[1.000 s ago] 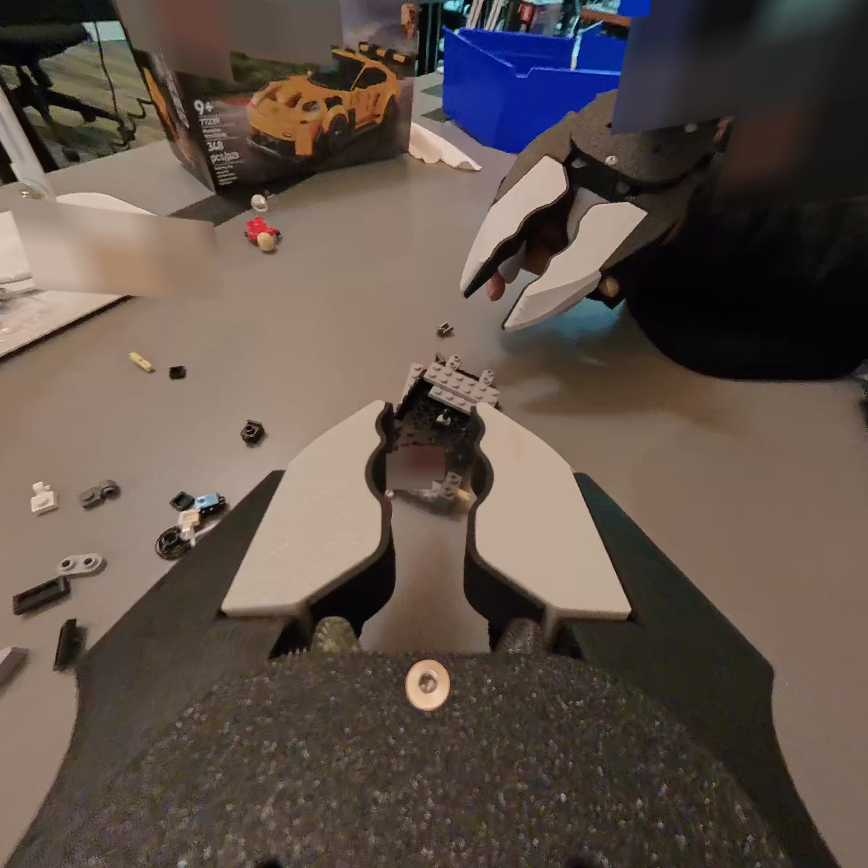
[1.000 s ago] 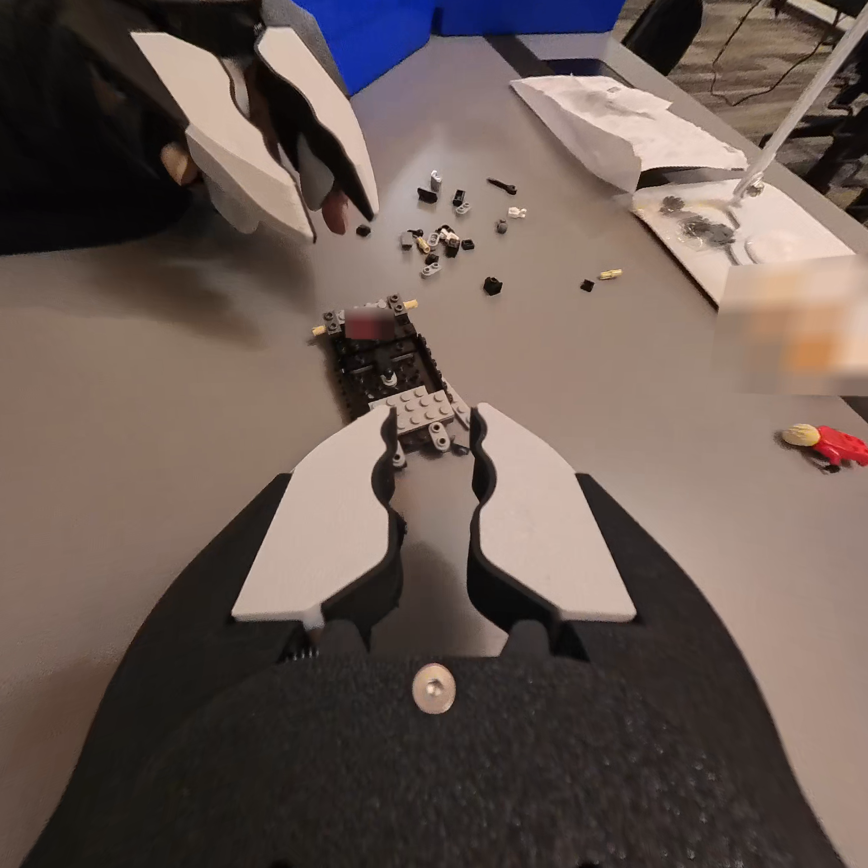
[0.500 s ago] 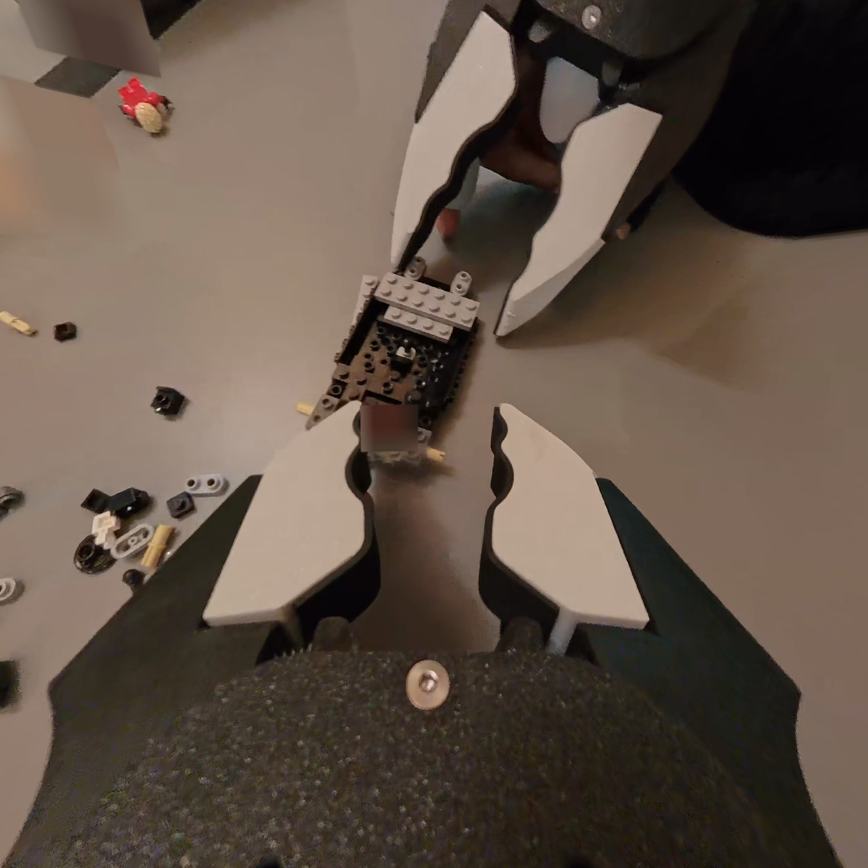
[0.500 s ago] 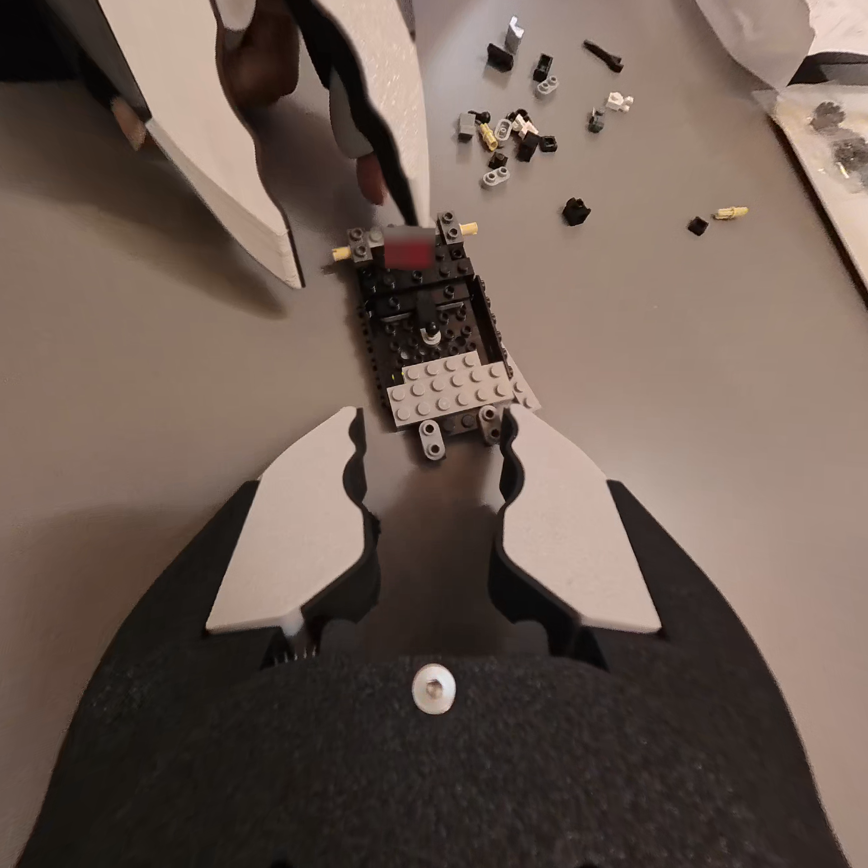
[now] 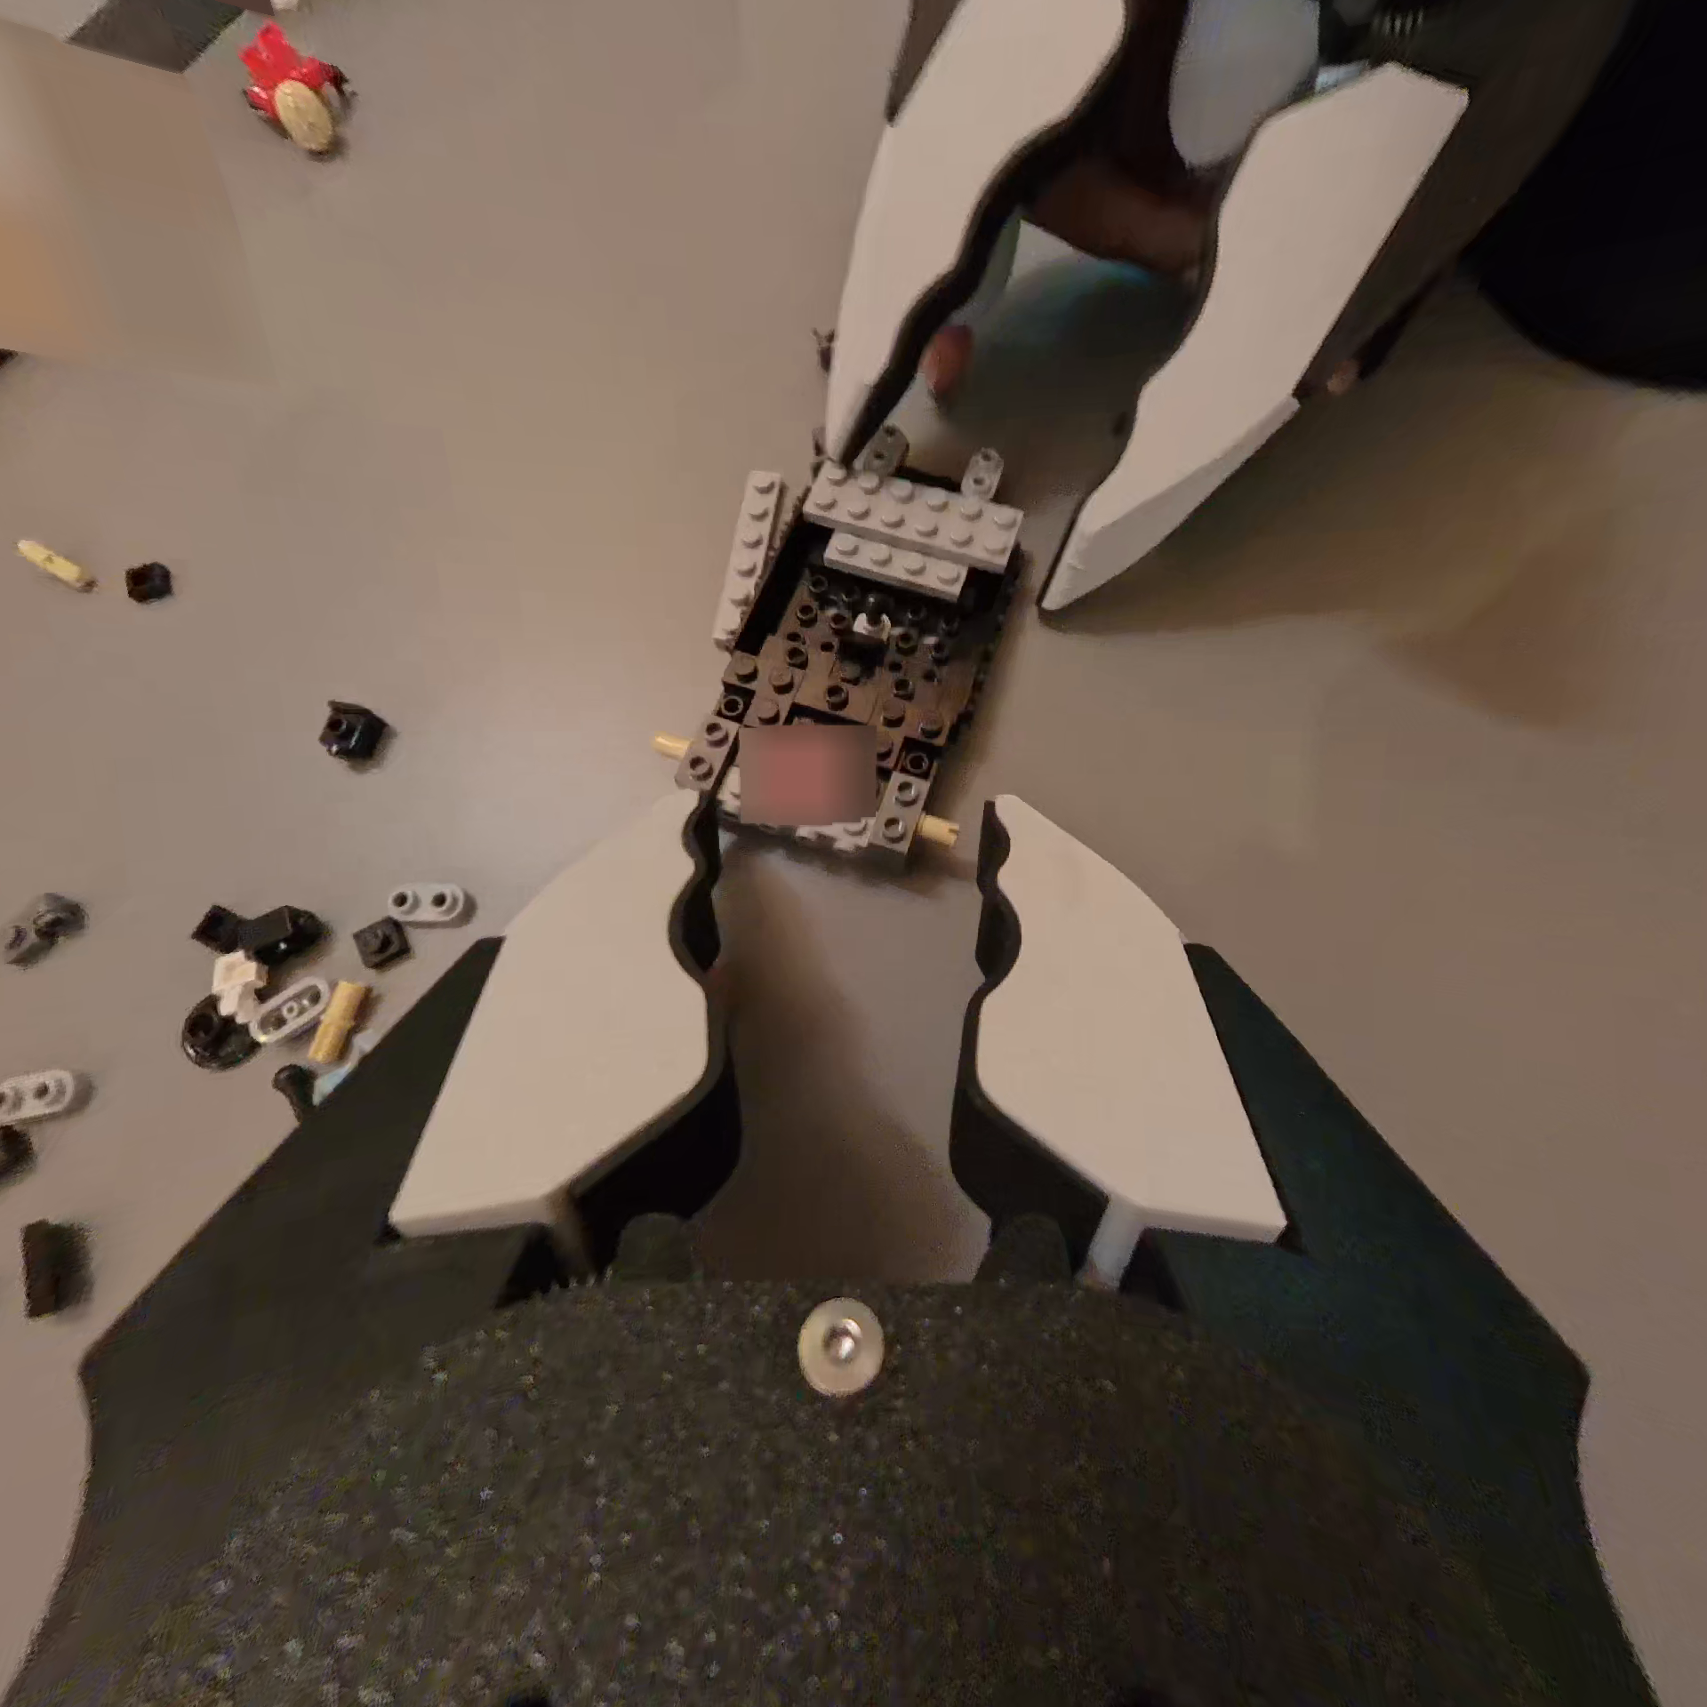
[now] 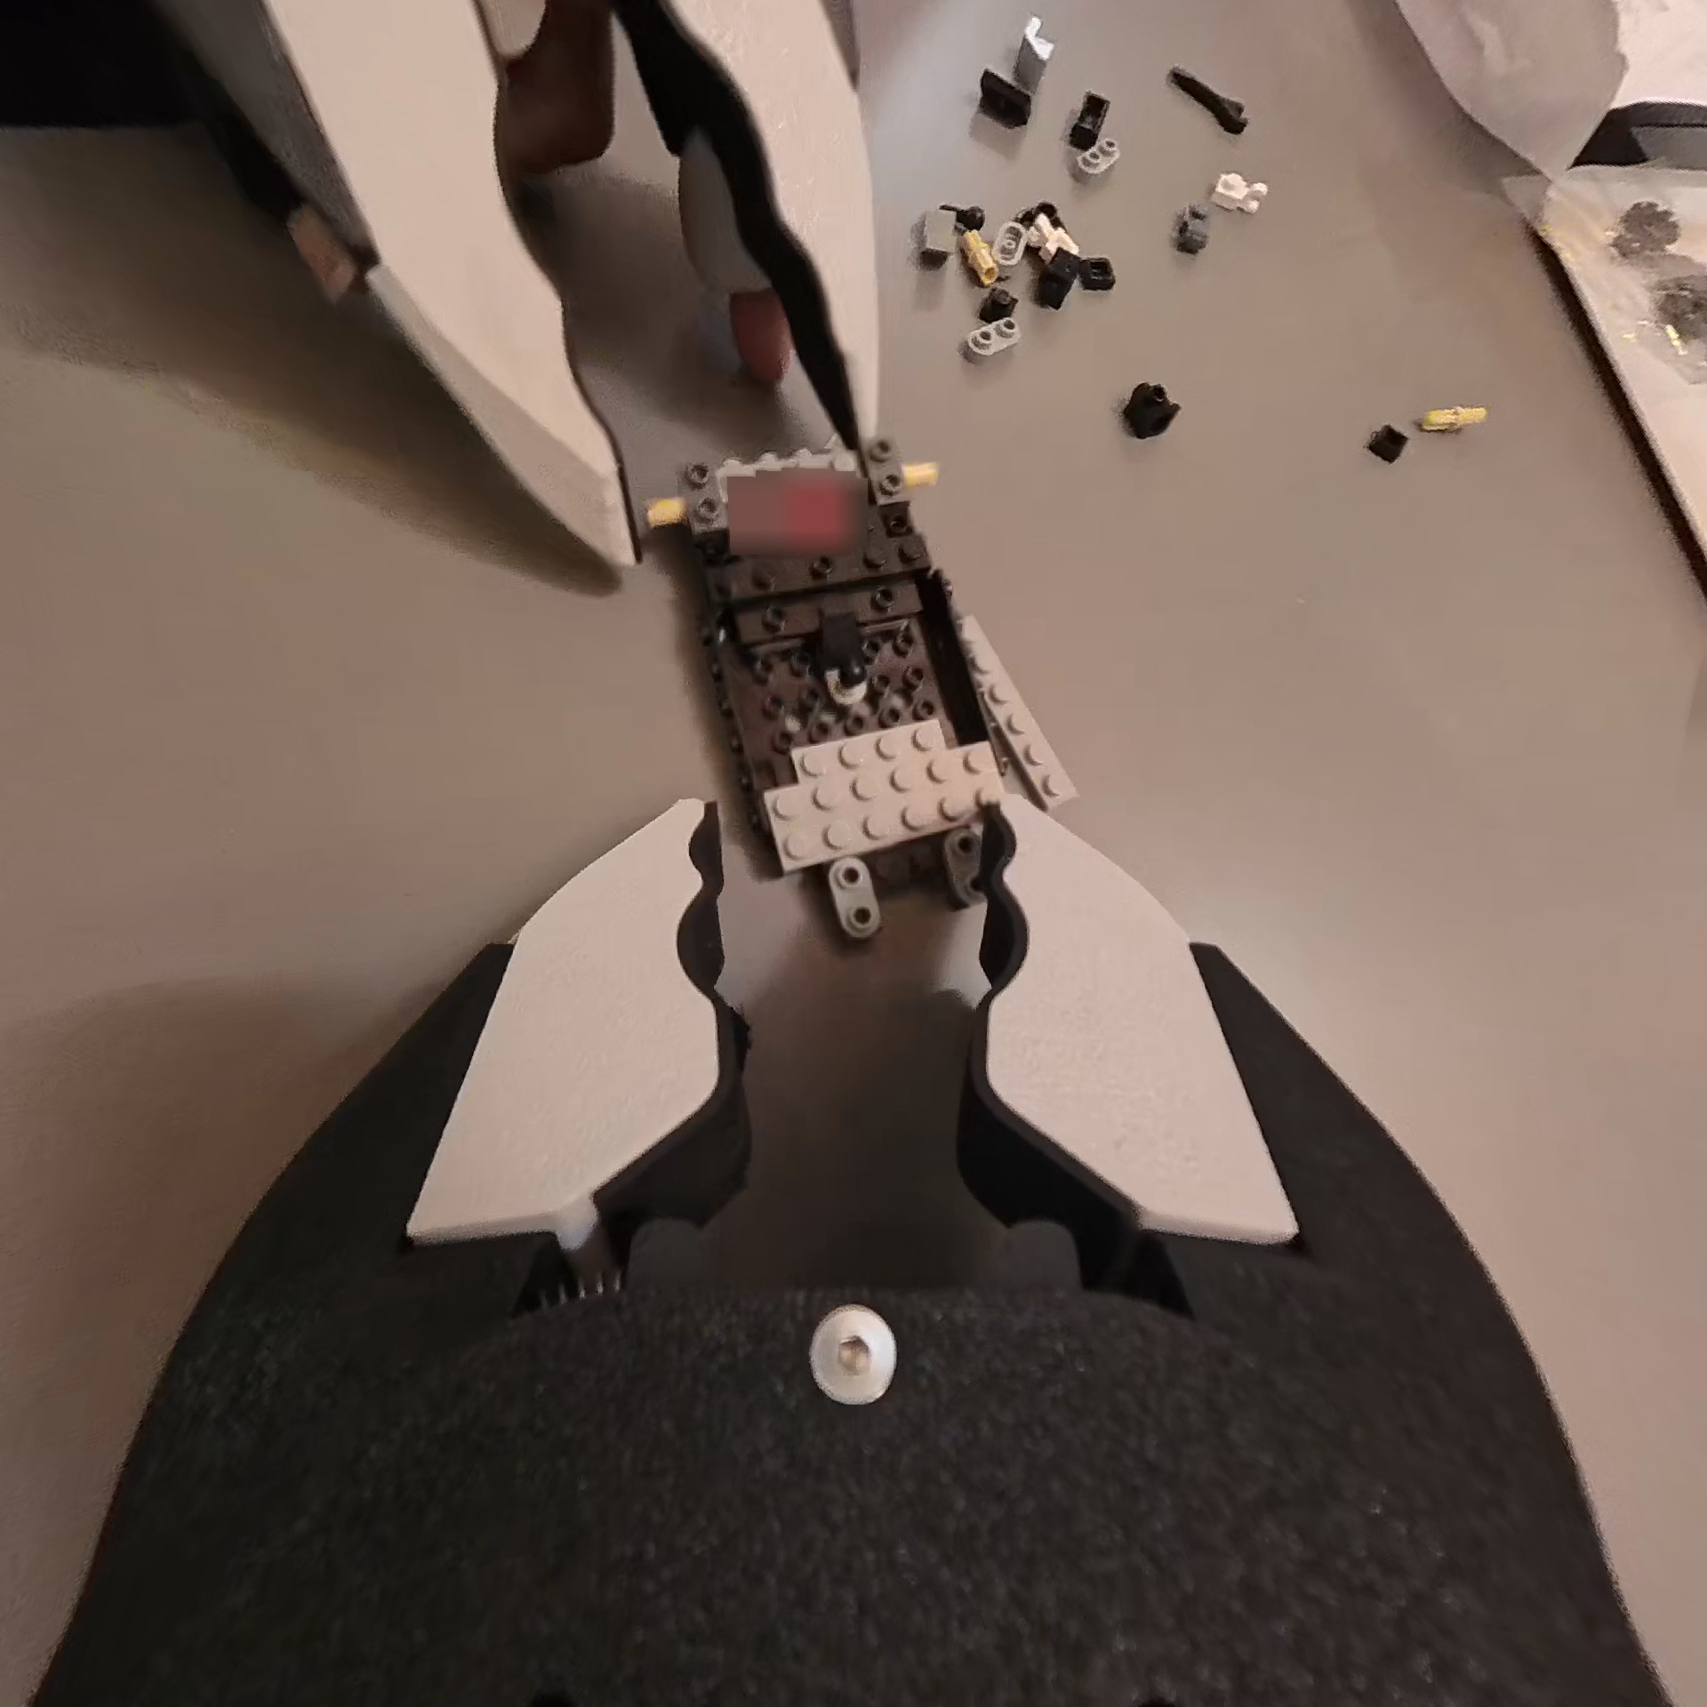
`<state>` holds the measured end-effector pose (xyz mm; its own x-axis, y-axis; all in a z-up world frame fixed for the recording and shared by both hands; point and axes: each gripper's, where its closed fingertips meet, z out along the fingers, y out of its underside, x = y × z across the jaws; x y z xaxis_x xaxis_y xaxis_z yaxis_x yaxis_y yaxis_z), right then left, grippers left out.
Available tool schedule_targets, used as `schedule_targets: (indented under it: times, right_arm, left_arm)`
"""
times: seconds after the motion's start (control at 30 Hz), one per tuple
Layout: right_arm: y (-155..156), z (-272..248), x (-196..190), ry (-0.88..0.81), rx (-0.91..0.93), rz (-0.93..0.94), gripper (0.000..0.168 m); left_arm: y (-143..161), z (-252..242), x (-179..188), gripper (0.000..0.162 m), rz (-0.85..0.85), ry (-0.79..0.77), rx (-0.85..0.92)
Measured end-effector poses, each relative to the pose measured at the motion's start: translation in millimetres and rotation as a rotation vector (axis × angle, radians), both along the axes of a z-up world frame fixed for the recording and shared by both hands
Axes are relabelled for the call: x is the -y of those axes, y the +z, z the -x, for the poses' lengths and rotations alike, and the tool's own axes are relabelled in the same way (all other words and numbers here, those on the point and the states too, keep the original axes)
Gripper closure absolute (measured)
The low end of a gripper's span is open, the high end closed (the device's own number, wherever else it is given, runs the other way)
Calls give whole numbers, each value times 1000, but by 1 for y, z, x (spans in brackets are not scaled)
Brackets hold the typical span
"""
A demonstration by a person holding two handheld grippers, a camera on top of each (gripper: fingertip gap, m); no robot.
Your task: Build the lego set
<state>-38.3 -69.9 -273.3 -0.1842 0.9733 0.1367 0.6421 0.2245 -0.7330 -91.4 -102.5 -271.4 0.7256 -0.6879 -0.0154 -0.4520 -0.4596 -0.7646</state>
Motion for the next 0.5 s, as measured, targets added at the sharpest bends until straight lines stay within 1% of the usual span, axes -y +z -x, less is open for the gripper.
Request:
schedule_targets:
  times: [0.1, 0.23, 0.27, 0.33, 0.4, 0.5]
  right_arm:
    - [1, -1, -1, -3, -7, 11, 116]
    - [1, -4, 4, 26, -4, 30, 118]
    - [2, -4, 5, 33, -8, 39, 119]
    - [5, -6, 10, 55, -18, 78, 119]
    - [11, -9, 11, 70, -34, 106, 118]
    - [32, -12, -6, 5, -119, 150, 120]
  left_arm:
    - [-3, -3, 5, 114, -3, -31, -61]
    - [1, -8, 19, 122, 27, -110, -47]
    - [3, -10, 25, 126, 41, -142, -28]
    - [6, -13, 36, 126, 77, -198, 10]
    - [9, -7, 38, 125, 66, -206, -2]
    - [20, 4, 27, 127, 8, -135, 32]
